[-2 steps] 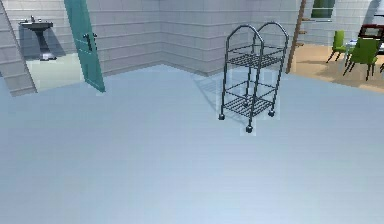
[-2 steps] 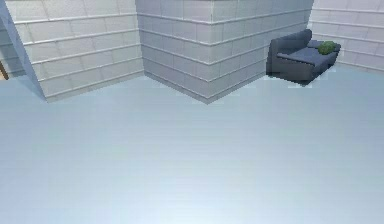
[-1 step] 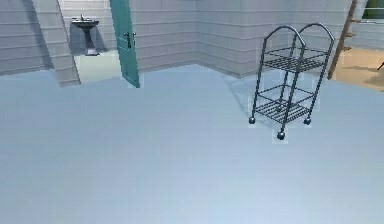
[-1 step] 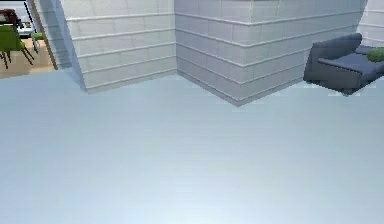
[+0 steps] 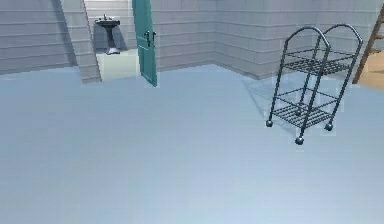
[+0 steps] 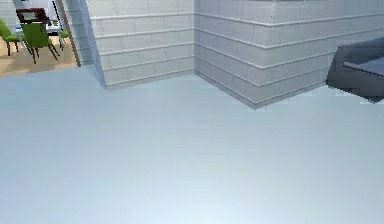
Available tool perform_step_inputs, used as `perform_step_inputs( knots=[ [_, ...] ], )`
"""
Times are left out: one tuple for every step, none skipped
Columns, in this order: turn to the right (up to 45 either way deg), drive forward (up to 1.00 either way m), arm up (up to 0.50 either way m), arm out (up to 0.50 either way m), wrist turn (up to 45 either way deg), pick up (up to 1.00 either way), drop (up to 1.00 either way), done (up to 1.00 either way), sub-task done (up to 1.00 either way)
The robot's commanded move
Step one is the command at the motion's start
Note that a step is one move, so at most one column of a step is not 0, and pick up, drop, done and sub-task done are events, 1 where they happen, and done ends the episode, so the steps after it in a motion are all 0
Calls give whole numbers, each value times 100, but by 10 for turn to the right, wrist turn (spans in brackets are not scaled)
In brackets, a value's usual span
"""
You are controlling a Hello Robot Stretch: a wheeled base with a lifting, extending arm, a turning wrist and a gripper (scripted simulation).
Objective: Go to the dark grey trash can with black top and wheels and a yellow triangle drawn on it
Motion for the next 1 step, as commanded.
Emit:
perform_step_inputs(
  knots=[
    [-30,0,0,0,0,0,0,0,0]
  ],
)
